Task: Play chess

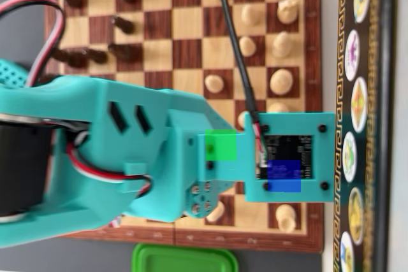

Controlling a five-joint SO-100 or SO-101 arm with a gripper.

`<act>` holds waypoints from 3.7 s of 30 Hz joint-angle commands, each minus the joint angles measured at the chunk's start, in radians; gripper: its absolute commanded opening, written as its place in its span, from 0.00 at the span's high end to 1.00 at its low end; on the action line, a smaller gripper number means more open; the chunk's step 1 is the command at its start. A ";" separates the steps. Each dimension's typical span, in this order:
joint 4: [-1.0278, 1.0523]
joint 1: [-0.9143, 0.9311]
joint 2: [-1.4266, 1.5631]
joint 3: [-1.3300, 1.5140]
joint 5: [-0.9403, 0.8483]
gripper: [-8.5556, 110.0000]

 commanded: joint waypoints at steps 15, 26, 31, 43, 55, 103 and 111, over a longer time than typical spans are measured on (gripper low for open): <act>-0.103 -0.046 0.167 0.265 0.005 0.90; -0.104 0.005 0.081 0.255 -0.005 0.90; -0.104 0.023 0.064 0.256 -0.006 0.90; -0.104 0.040 0.002 0.262 -0.008 0.90; -0.104 0.037 -0.018 0.250 0.002 0.90; -0.133 0.028 -0.058 0.215 0.003 0.90; -0.133 0.028 -0.058 0.213 0.005 0.90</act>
